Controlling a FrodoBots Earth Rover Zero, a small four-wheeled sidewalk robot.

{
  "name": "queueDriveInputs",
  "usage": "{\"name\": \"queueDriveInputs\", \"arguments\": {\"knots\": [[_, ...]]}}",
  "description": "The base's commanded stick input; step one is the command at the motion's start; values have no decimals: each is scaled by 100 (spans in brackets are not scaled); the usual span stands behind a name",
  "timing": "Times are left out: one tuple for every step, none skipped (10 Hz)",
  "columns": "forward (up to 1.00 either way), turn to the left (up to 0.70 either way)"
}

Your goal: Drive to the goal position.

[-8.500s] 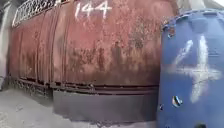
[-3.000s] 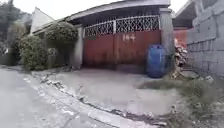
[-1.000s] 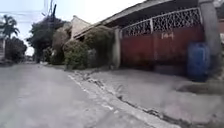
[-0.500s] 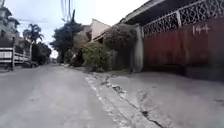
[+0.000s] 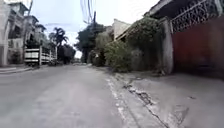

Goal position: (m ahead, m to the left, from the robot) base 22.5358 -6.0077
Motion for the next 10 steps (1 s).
{"name": "queueDriveInputs", "arguments": {"knots": [[100, 5], [100, 0], [100, 0], [100, 0], [100, 0], [100, 2], [100, 2], [100, 0], [99, -20], [97, -39]]}}
